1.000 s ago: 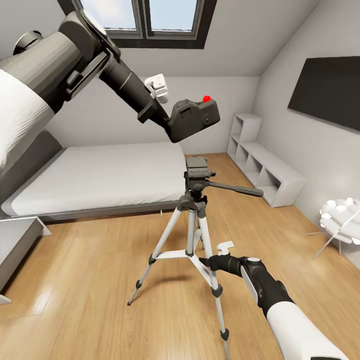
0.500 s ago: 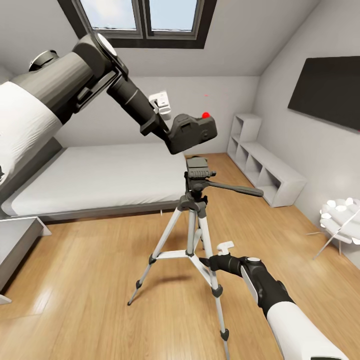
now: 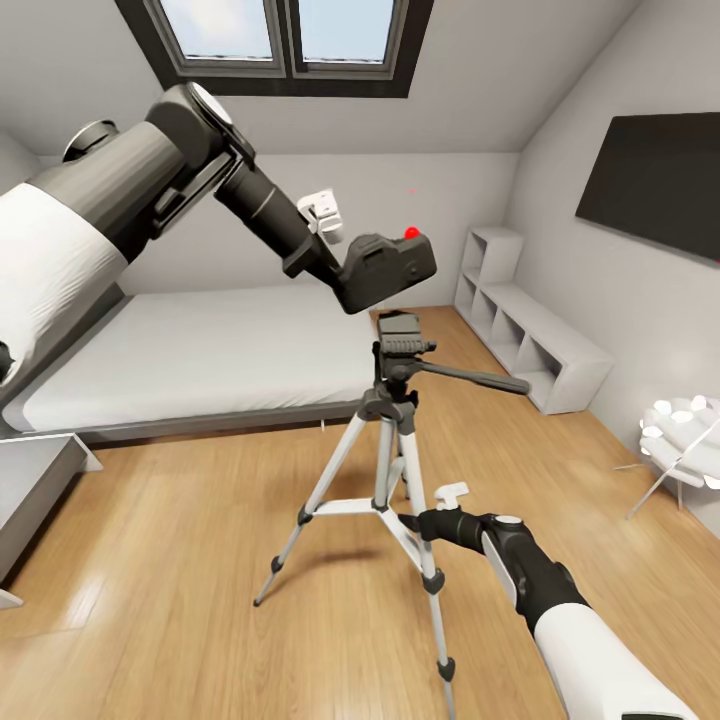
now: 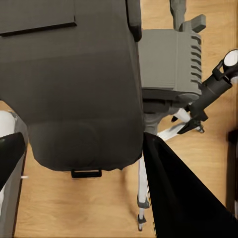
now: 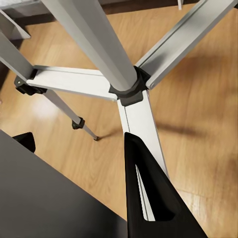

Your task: Attach the digital camera to the camera tripod in the bedroom.

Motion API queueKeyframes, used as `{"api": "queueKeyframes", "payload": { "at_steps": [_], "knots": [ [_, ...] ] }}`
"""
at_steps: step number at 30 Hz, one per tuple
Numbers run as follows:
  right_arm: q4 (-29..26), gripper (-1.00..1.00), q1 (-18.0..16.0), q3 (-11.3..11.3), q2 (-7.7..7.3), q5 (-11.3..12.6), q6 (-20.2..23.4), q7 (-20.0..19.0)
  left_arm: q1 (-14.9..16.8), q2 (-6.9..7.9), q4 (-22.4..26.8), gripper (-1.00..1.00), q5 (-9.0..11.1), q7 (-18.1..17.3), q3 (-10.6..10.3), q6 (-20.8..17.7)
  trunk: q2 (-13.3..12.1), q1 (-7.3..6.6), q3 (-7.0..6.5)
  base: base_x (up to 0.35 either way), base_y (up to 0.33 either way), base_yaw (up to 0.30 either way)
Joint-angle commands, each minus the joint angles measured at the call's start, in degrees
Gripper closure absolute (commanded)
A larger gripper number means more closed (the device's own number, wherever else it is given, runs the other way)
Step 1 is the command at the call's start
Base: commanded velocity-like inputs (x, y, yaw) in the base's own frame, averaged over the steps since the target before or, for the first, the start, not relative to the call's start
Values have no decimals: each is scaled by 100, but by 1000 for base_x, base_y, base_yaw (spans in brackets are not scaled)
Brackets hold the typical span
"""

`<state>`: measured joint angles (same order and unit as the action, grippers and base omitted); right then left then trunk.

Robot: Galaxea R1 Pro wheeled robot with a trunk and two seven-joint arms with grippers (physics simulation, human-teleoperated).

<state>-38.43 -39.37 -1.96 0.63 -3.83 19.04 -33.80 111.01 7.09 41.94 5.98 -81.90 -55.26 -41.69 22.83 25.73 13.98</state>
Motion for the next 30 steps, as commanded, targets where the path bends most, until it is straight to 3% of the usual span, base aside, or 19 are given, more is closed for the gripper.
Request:
{"api": "queueKeyframes", "payload": {
  "at_steps": [1, 18, 27, 30],
  "knots": [
    [28, 100, -1, -21, -1, -73, 50, -39, 8, 3, -11, 100, 60, 6, -5, -27, 9, 5, 12, 0, 0, 0],
    [31, 100, -1, -24, -10, 15, 47, -25, -1, 10, 373, 100, -65, -8, 524, 21, 9, 5, 12, 0, 0, 0],
    [28, 100, -1, -17, -2, -16, 42, -30, -3, 54, 663, 100, -300, -25, 532, 47, 9, 5, 12, 0, 0, 0],
    [28, 100, -1, -18, -6, -10, 44, -30, -2, 110, 758, 100, -383, -26, 530, -111, 9, 5, 12, 0, 0, 0]
  ]
}}
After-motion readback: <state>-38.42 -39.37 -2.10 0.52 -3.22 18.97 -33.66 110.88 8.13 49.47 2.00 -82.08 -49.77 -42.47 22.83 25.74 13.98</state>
